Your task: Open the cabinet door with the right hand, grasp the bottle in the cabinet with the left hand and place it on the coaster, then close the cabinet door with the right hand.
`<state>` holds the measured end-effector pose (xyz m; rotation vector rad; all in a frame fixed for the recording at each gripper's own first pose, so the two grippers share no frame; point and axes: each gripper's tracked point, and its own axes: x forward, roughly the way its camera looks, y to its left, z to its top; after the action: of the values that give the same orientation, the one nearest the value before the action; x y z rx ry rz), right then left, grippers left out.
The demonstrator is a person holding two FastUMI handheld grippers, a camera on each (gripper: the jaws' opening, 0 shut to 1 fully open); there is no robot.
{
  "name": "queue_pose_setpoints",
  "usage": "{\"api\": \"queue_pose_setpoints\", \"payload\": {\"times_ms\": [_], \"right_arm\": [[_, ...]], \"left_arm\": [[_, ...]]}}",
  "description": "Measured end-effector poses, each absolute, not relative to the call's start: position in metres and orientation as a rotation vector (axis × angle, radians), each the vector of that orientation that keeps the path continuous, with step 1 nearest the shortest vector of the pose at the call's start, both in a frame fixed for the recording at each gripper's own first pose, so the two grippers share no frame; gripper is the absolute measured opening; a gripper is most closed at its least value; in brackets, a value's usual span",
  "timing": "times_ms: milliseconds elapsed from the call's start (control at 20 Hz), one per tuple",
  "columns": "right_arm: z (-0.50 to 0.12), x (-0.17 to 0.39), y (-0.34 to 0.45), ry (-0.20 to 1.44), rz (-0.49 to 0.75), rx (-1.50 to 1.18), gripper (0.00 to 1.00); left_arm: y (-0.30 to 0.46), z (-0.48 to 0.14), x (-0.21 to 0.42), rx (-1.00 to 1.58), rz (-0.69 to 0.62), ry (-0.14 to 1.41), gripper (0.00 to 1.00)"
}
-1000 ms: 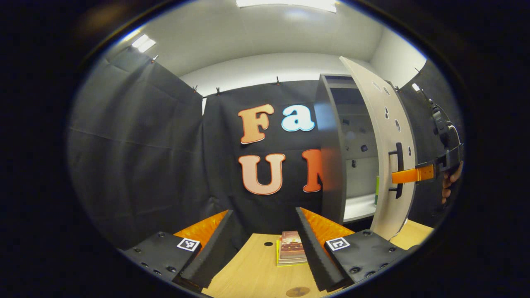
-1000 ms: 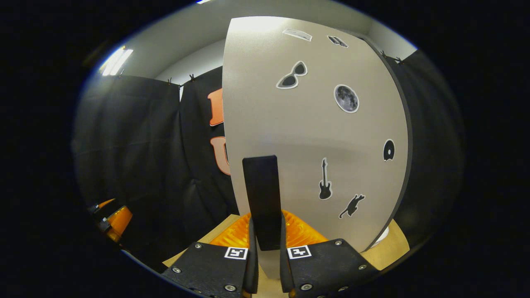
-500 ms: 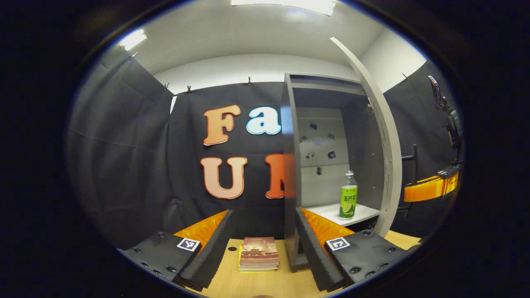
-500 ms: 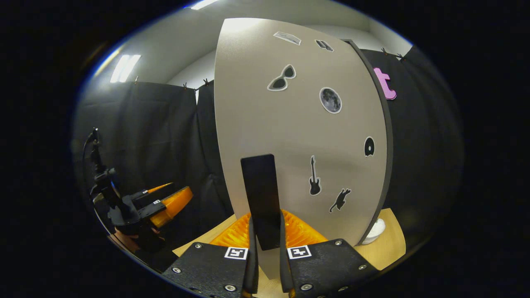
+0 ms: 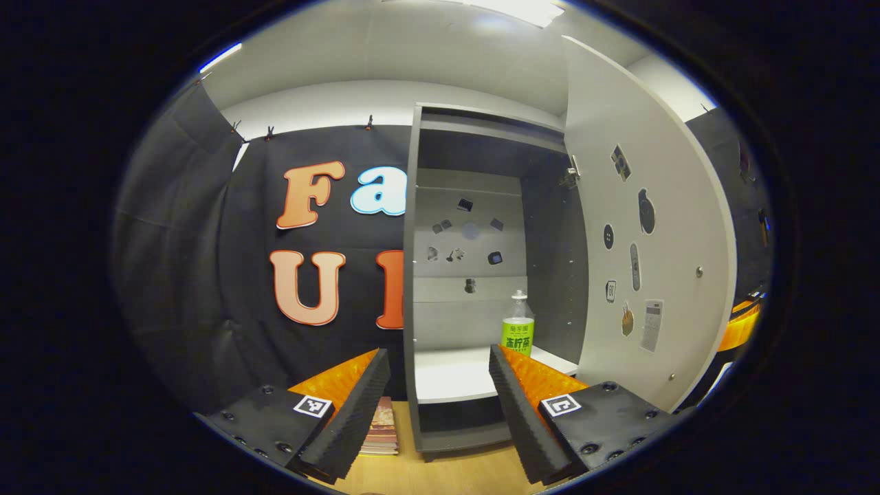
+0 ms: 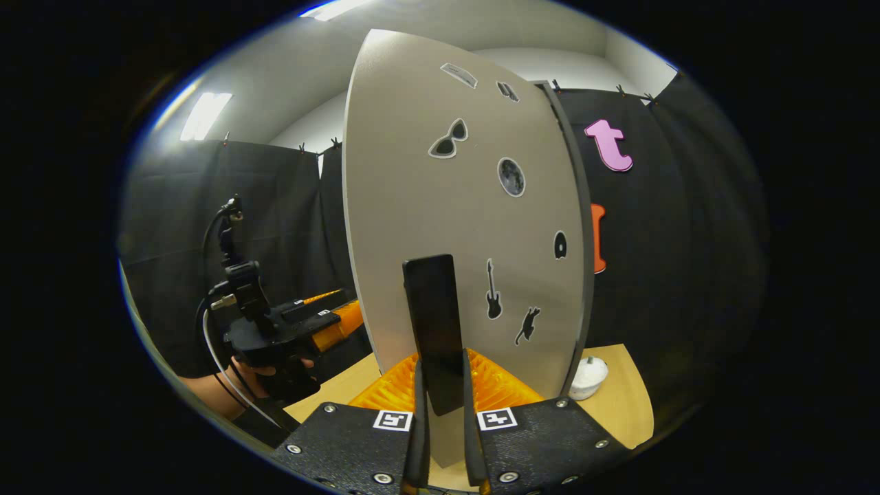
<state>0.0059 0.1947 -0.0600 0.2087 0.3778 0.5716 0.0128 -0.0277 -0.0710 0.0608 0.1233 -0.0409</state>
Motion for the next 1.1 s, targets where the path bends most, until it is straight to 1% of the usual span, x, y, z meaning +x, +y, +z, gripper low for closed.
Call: {"api": "queue_pose_setpoints", "payload": {"times_ms": [150, 200, 250, 350, 400, 450, 550, 600, 650, 750, 800, 850, 900, 950, 1000, 1050, 1100], "right_arm": [[-0.060, 0.004, 0.185, 0.370, 0.520, 0.248, 0.20], [-0.060, 0.002, 0.183, 0.366, 0.507, 0.254, 0.24], [-0.060, 0.001, 0.182, 0.363, 0.492, 0.253, 0.19], [-0.063, 0.003, 0.181, 0.364, 0.466, 0.230, 0.19], [-0.066, 0.003, 0.178, 0.369, 0.455, 0.219, 0.19], [-0.069, 0.002, 0.177, 0.376, 0.442, 0.222, 0.19], [-0.072, 0.001, 0.173, 0.381, 0.419, 0.266, 0.19], [-0.072, 0.002, 0.172, 0.378, 0.413, 0.285, 0.24], [-0.073, 0.001, 0.169, 0.373, 0.408, 0.289, 0.19], [-0.073, 0.001, 0.163, 0.364, 0.397, 0.278, 0.19], [-0.072, 0.001, 0.161, 0.362, 0.394, 0.277, 0.19], [-0.073, 0.000, 0.160, 0.362, 0.392, 0.278, 0.19], [-0.072, -0.001, 0.157, 0.360, 0.389, 0.279, 0.24], [-0.072, -0.001, 0.155, 0.357, 0.387, 0.275, 0.24], [-0.072, 0.000, 0.153, 0.355, 0.382, 0.270, 0.19], [-0.072, 0.001, 0.150, 0.350, 0.380, 0.263, 0.19], [-0.073, 0.004, 0.147, 0.346, 0.375, 0.256, 0.19]], "left_arm": [[-0.062, -0.081, 0.030, 0.053, -0.091, 0.134, 0.91], [-0.070, -0.084, 0.039, 0.051, -0.103, 0.140, 0.91], [-0.078, -0.088, 0.045, 0.049, -0.111, 0.149, 0.91], [-0.094, -0.097, 0.061, 0.038, -0.124, 0.168, 0.91], [-0.101, -0.100, 0.069, 0.038, -0.131, 0.176, 0.95], [-0.111, -0.107, 0.076, 0.039, -0.140, 0.187, 0.91], [-0.127, -0.117, 0.090, 0.035, -0.163, 0.203, 0.91], [-0.134, -0.123, 0.098, 0.034, -0.171, 0.210, 0.92], [-0.140, -0.127, 0.107, 0.038, -0.174, 0.215, 0.92], [-0.147, -0.138, 0.124, 0.049, -0.167, 0.225, 0.91], [-0.150, -0.144, 0.133, 0.051, -0.159, 0.235, 0.95], [-0.152, -0.149, 0.141, 0.051, -0.153, 0.245, 0.95], [-0.155, -0.154, 0.149, 0.048, -0.147, 0.254, 0.95], [-0.157, -0.159, 0.157, 0.046, -0.144, 0.264, 0.91], [-0.159, -0.166, 0.165, 0.050, -0.145, 0.276, 0.95], [-0.161, -0.171, 0.173, 0.055, -0.144, 0.284, 0.99], [-0.162, -0.177, 0.180, 0.057, -0.143, 0.298, 0.92]]}}
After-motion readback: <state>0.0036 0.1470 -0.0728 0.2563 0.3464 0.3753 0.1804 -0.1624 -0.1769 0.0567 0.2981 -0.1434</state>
